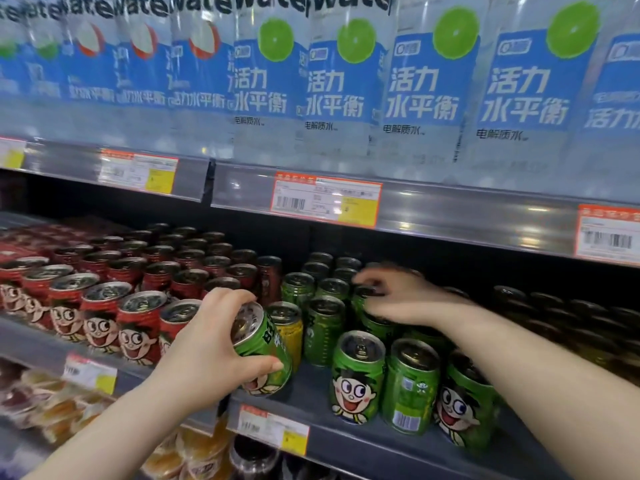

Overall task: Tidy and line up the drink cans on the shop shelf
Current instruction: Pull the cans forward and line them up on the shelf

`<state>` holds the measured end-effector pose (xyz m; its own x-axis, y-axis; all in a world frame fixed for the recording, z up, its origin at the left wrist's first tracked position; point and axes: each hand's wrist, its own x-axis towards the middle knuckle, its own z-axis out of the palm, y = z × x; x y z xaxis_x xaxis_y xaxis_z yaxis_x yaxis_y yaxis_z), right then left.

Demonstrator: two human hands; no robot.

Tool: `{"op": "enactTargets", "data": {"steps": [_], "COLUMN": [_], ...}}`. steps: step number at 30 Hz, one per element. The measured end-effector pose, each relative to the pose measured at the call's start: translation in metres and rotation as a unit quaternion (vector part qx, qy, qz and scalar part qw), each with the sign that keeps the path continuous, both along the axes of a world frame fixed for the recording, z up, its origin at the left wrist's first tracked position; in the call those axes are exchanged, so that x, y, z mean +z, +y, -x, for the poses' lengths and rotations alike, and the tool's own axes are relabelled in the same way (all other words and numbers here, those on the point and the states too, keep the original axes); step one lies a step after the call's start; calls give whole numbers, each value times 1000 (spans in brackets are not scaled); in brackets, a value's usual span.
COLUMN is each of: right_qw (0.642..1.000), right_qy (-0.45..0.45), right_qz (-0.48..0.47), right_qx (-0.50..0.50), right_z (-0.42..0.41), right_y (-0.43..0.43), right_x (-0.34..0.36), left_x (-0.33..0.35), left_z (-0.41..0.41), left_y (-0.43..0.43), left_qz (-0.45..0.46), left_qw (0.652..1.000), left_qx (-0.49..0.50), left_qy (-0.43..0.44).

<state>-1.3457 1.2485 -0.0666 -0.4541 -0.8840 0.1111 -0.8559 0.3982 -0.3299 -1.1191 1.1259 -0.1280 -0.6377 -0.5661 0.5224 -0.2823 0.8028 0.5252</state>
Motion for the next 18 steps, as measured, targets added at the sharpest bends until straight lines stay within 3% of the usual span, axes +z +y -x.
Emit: {"op": "enactTargets", "data": {"steps": [2, 4, 7, 9, 18], "right_qw": [995, 988, 979, 979, 991], "right_qy": [38, 57, 80, 98, 94], "right_qz": [17, -28, -119, -128, 88], "right_qx": [87, 144, 147, 122, -42], "right_z": [-31, -52, -60, -61, -61], "right_y": [-29, -56, -83, -90, -39], "right_x": [-8, -21, -35, -40, -1], "left_x": [0, -1, 0, 0, -4], "left_z": [-4, -8, -12, -13, 11], "left_y": [-5, -11, -17, -20, -31], "left_qz": [0, 2, -1, -7, -21], "left_qw": [1000, 1000, 1000, 1000, 998], "left_qx": [4, 7, 10, 9, -15], "left_qy": [-2, 0, -10, -15, -50]}}
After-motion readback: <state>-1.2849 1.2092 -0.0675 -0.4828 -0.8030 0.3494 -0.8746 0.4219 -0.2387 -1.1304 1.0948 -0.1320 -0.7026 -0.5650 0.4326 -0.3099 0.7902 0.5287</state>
